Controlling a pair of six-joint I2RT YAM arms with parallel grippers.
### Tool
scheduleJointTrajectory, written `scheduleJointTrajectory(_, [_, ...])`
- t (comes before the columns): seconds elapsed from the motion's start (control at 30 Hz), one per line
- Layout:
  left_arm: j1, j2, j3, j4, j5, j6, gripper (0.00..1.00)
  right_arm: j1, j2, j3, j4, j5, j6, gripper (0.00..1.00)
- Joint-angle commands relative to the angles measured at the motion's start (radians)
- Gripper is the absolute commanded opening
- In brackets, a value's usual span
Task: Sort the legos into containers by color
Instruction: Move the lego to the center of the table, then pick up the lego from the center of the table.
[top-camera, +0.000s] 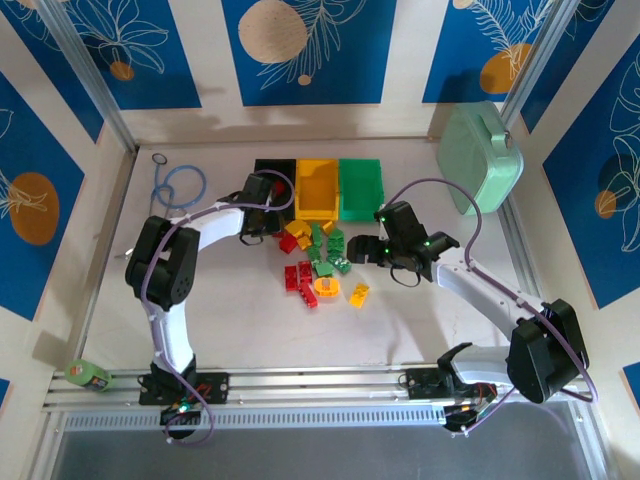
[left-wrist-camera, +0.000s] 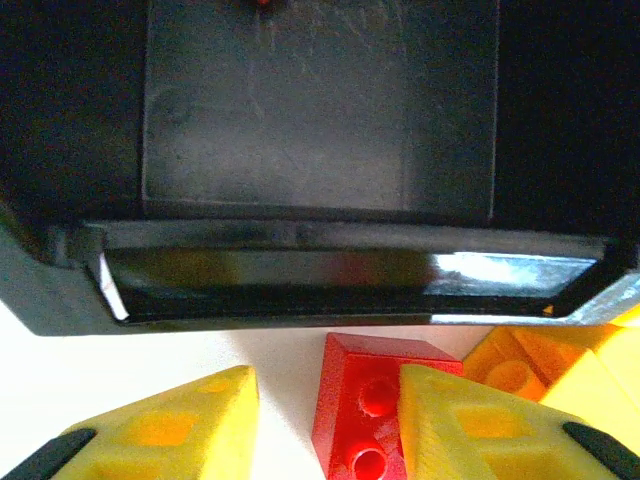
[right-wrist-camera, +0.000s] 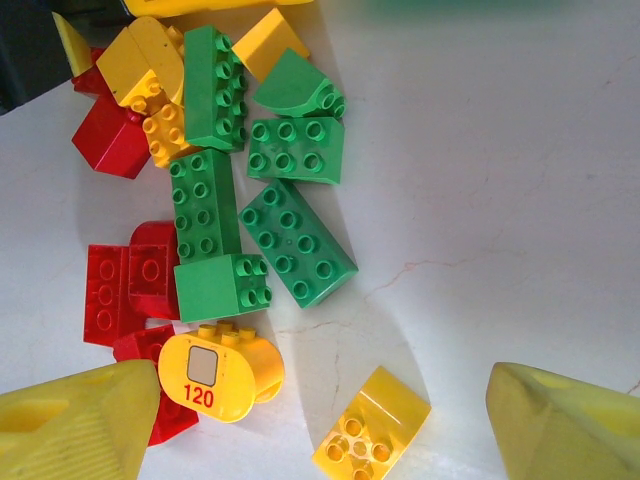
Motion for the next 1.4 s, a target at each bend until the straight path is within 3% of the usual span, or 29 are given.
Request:
scheduleJointTrajectory(0.0, [-0.003, -0.004, -0.029, -0.049, -0.060, -0.022, 0.40, 0.006, 0.006, 0.011, 0.009, 0.001, 0.017, 0.86])
scheduleJointTrajectory(0.27, [-0.012, -0.228, -0.267, -0.031, -0.214, -0.121, 0.37, 0.008, 0.003, 0.005, 0.018, -0.003, 0.019, 0.86])
scheduleJointTrajectory(0.4, [-0.025, -0.330, -0.329, 0.033, -0.192, -0.108, 0.48, 0.013, 0.017, 0.009, 0.034, -0.017, 0.024, 0.85])
scheduleJointTrajectory(0.53, [-0.025, -0.300, -0.267, -0.003, -0.136, -0.092, 0.59, 0.033, 0.041, 0.031, 0.033, -0.013, 0.027, 0.85])
scheduleJointTrajectory(0.73, [-0.025, -0.224, -0.211, -0.017, -0.112, -0.091, 0.63, 0.057, 0.034, 0.040, 0.005, 0.027, 0.024, 0.85])
scheduleJointTrajectory(1.17, [-0.030, -0.139, -0.170, -0.076, -0.132, -0.114, 0.63, 0.046, 0.019, 0.017, 0.011, 0.031, 0.024, 0.85])
scheduleJointTrajectory(1.37, [-0.033, -0.116, -0.170, -0.070, -0.116, -0.118, 0.54, 0.047, 0.034, 0.021, 0.014, 0.027, 0.024, 0.85])
